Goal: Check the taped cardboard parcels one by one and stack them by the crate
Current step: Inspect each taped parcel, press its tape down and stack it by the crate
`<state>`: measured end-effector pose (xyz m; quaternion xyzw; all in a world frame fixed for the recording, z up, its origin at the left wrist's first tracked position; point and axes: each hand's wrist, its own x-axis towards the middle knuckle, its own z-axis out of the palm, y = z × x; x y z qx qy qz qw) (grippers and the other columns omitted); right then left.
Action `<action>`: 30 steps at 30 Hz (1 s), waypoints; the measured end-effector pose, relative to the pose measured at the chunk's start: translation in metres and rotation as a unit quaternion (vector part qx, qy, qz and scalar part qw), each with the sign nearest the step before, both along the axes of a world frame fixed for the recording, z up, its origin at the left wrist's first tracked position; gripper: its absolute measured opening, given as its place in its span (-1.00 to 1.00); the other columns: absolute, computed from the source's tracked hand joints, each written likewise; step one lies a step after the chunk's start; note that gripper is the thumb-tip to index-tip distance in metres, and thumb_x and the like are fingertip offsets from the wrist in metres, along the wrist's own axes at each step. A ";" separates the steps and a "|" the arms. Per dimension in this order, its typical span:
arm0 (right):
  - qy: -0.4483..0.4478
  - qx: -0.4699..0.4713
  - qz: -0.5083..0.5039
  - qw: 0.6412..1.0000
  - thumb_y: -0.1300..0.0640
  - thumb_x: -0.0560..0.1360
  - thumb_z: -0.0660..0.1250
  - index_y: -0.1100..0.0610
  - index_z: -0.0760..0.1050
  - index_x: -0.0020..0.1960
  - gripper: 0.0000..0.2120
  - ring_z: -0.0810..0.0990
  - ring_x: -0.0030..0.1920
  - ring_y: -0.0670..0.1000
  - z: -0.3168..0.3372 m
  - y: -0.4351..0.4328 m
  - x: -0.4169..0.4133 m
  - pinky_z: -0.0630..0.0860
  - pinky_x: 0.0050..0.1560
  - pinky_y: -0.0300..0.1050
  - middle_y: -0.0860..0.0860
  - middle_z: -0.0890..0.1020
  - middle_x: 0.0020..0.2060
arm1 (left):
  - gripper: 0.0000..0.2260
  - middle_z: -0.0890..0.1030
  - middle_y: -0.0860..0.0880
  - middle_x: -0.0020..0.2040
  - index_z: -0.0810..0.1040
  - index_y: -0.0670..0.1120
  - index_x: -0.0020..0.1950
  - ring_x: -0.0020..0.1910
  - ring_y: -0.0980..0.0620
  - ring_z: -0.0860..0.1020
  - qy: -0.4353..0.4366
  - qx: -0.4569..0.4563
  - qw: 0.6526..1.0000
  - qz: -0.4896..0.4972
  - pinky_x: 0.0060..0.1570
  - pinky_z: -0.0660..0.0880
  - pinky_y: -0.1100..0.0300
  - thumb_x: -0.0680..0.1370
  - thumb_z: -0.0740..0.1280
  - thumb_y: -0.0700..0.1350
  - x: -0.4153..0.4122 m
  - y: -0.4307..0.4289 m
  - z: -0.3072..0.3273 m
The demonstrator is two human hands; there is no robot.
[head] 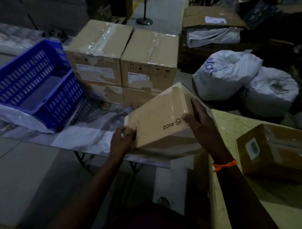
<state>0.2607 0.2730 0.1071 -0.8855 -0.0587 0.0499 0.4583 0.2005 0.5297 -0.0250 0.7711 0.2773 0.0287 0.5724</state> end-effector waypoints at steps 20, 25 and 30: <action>0.161 0.194 -0.070 0.965 -0.08 0.39 0.38 -0.16 0.45 0.45 -0.39 0.67 0.15 0.07 -0.058 -0.008 -0.016 0.63 0.15 0.27 -0.05 0.69 0.17 | -0.68 0.70 0.23 0.01 0.55 0.24 0.17 0.05 0.16 0.68 -0.132 0.001 0.991 0.017 -0.02 0.67 0.14 0.52 0.50 -0.08 -0.033 0.055 0.046; 0.152 0.144 -0.022 0.978 -0.01 0.55 0.37 -0.17 0.37 0.51 -0.46 0.61 0.20 0.02 -0.079 0.021 -0.015 0.57 0.26 0.20 -0.05 0.64 0.26 | -0.59 0.72 0.08 0.10 0.61 0.13 0.23 0.09 0.02 0.70 -0.105 -0.035 0.992 0.067 0.09 0.64 -0.14 0.41 0.57 0.08 -0.058 0.072 0.038; 0.109 0.137 -0.029 0.984 0.07 0.66 0.30 -0.13 0.34 0.55 -0.53 0.67 0.13 0.00 -0.089 0.024 -0.007 0.65 0.12 0.10 -0.04 0.66 0.22 | -0.50 0.69 0.04 0.15 0.57 0.11 0.29 0.11 0.03 0.68 -0.102 -0.019 0.993 0.059 0.09 0.63 -0.18 0.39 0.54 0.20 -0.060 0.072 0.039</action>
